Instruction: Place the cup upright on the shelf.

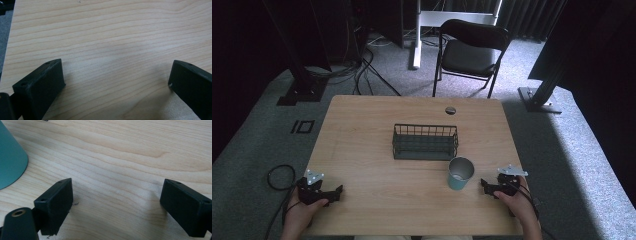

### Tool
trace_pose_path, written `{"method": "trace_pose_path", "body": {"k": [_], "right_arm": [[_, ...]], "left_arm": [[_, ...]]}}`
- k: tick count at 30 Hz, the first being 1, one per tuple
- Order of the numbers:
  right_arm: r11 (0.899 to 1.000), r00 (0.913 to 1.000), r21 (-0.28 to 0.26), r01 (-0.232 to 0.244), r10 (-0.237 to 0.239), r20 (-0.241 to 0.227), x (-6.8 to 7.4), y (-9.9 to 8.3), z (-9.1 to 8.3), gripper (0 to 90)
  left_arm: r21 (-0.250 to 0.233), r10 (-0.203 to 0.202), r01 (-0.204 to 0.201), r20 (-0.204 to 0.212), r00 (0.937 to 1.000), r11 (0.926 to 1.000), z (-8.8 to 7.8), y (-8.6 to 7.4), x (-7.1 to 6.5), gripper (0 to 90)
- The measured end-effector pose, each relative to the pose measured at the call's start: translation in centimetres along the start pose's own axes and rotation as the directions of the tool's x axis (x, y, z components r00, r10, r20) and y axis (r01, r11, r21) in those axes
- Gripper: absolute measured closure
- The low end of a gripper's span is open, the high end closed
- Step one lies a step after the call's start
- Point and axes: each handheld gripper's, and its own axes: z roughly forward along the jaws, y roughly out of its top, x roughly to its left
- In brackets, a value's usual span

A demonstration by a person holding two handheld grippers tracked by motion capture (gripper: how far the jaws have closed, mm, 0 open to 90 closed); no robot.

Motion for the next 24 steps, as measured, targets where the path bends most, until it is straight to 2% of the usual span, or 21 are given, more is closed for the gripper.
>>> {"method": "trace_pose_path", "body": {"k": [6, 18, 24], "right_arm": [[1.0, 1.0, 0.0, 0.0, 0.0, 0.0, 0.0, 0.0, 0.0, 10.9], [1.0, 1.0, 0.0, 0.0, 0.0, 0.0, 0.0, 0.0, 0.0, 10.9], [1.0, 1.0, 0.0, 0.0, 0.0, 0.0, 0.0, 0.0, 0.0, 10.8]], "left_arm": [[-0.01, 0.025, -0.025, 0.002, 0.9997, 0.9996, -0.2, 0.3, -0.5, 0.6], [-0.06, 0.058, -0.055, 0.056, 0.9967, 0.9967, -0.8, 1.7, -1.9, 0.6], [-0.078, 0.104, -0.097, 0.083, 0.9911, 0.9922, -0.7, 2.4, -3.0, 0.6]]}}
